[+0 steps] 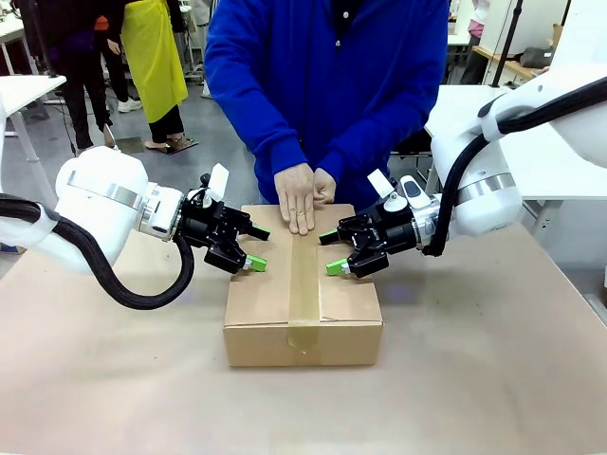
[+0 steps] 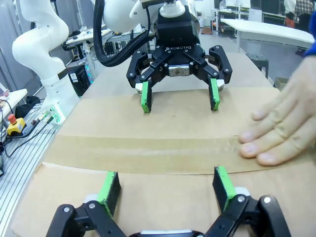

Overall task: Pack the gift set into the box.
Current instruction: Press and hold the closed box until the human finishes sealing it.

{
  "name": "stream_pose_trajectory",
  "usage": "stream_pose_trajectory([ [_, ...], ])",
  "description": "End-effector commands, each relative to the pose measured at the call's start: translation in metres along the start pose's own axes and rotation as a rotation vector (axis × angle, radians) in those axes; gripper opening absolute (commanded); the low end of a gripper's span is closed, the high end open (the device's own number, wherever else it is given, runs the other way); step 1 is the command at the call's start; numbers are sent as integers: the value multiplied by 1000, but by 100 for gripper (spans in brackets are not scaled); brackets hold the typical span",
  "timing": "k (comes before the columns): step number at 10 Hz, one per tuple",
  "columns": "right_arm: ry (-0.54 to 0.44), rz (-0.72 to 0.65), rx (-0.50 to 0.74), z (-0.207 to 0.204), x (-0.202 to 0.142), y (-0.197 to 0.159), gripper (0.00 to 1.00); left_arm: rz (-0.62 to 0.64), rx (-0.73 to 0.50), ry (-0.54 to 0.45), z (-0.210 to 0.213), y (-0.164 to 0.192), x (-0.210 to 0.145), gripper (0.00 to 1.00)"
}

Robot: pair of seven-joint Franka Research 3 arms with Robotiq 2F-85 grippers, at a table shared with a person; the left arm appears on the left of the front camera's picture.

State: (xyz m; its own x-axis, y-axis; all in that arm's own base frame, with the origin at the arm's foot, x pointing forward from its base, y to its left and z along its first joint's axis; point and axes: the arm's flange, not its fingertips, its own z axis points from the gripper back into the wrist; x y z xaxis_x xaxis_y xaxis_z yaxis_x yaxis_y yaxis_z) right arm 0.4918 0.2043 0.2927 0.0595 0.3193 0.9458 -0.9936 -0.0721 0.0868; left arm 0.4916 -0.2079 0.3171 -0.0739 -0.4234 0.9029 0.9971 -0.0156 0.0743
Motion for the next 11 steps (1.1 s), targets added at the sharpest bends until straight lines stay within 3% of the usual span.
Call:
stream_pose_trajectory([
  [1, 0, -5, -9, 0, -3, 0, 100, 5, 0, -1, -2, -1, -3, 100],
  [11, 0, -5, -9, 0, -3, 0, 100, 5, 0, -1, -2, -1, -3, 100],
])
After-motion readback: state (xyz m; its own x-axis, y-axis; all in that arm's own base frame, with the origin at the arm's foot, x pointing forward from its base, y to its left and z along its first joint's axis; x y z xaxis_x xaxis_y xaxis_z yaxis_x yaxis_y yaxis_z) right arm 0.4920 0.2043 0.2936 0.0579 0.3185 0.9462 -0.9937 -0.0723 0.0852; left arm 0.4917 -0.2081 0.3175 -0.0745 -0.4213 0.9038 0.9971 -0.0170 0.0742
